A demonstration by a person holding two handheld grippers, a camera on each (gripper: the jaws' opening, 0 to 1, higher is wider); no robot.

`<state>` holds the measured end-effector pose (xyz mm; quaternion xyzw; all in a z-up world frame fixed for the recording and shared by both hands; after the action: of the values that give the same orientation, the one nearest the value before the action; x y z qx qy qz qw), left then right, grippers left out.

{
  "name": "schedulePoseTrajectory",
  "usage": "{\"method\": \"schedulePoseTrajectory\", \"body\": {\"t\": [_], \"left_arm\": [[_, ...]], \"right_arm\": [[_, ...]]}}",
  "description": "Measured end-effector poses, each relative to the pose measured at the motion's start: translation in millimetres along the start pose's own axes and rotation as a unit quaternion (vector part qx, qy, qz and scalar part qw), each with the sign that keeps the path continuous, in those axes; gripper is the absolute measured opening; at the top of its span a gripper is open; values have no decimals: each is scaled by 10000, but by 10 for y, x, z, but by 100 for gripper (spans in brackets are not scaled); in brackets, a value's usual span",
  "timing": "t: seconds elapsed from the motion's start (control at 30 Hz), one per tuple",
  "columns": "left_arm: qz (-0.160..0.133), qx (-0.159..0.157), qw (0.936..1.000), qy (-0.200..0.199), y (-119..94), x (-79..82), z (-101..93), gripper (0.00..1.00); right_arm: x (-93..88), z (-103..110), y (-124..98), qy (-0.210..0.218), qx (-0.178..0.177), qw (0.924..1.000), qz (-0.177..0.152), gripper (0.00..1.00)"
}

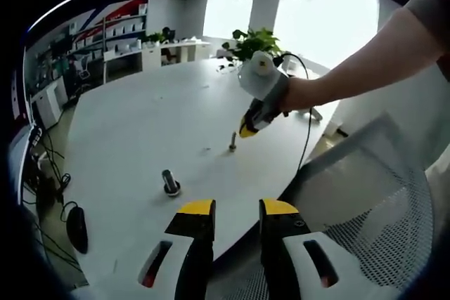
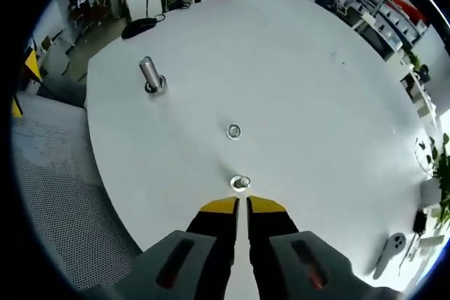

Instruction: Place the washer onto the threaded stud by aligning its center hole with the stud, sliding it down to the base, and recovering from edge contact or off-axis alignment until the washer reaches the visible bottom stop.

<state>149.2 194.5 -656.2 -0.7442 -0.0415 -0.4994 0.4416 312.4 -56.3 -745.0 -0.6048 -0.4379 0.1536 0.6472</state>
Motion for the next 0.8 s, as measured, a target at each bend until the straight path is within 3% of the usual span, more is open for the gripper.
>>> {"method": "schedulePoseTrajectory", "body": {"t": [0.53, 0.8], "left_arm": [[31, 40, 10000, 29, -3, -5, 0, 23], [45, 66, 10000, 53, -2, -9, 1, 23]], "right_arm": [[-119, -2, -27, 114, -6, 9999, 55, 9], [-222, 108, 12, 170, 83, 9997, 163, 10]]}}
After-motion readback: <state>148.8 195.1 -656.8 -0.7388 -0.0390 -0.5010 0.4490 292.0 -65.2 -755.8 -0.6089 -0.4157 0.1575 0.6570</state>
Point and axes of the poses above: the point that each gripper's makers call its tool centre point, and the gripper's own axes: y roughly forward along the fingers, z roughly to its left, x roughly out of its top, the point moved 9 cm from there along -y, roughly backward along the fingers, and after that the axes turned 2 degrees about y, right-handed, at the moved point
